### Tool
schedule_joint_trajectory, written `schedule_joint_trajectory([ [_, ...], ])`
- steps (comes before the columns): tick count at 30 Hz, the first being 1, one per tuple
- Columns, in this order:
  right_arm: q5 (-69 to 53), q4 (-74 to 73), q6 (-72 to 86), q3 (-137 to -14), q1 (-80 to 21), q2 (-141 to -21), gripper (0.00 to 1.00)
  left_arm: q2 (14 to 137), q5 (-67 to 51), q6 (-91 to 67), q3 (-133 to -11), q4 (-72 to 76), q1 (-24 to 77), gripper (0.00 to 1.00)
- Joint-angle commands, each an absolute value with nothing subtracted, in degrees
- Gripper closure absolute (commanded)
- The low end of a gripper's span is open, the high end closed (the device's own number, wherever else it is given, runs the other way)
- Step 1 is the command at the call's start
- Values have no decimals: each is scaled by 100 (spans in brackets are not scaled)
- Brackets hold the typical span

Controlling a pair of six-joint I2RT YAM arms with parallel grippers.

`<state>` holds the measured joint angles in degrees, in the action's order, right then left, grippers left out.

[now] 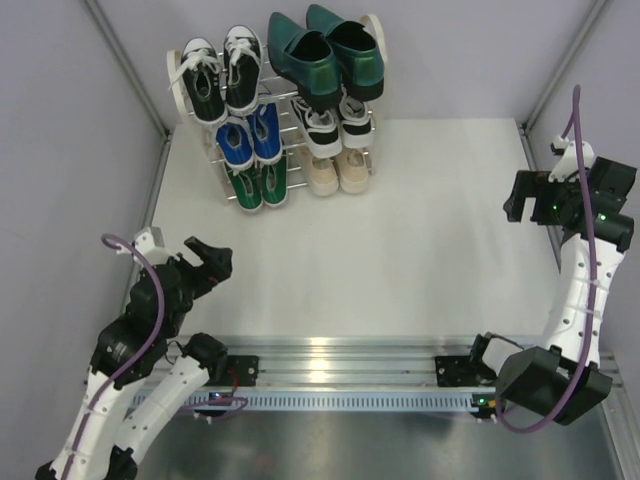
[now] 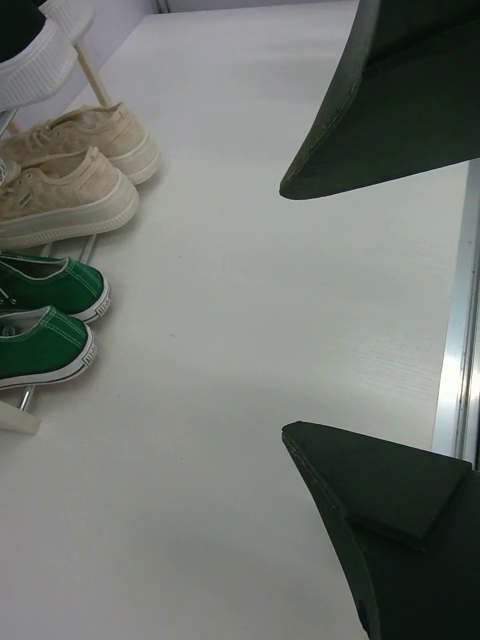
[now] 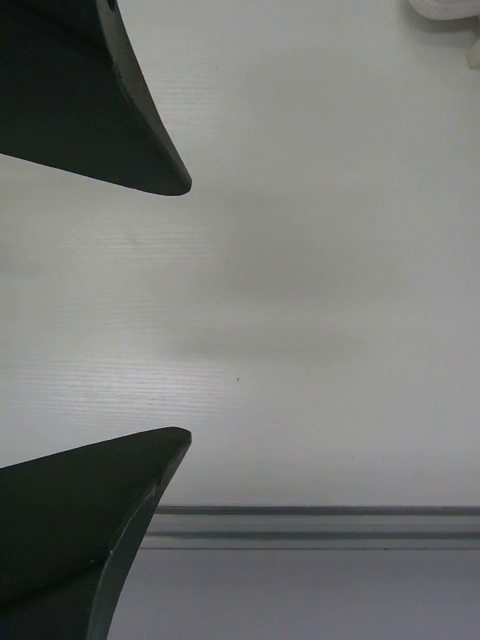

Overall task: Place and organize the shoes onto the shoe shelf
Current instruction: Reset both arms

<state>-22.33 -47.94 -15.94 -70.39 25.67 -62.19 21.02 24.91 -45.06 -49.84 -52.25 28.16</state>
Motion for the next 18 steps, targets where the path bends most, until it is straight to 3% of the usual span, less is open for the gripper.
schedule_joint_trajectory([
  [1, -2258, -4465, -1679, -7040, 2637, -6310, 0, 1890, 2566, -4438, -4835, -5379, 2786, 2],
  [18, -2540, -4061, -1520, -6706, 2646, -6223, 1, 1529, 2505, -4395, -4693, -5555, 2786, 2],
])
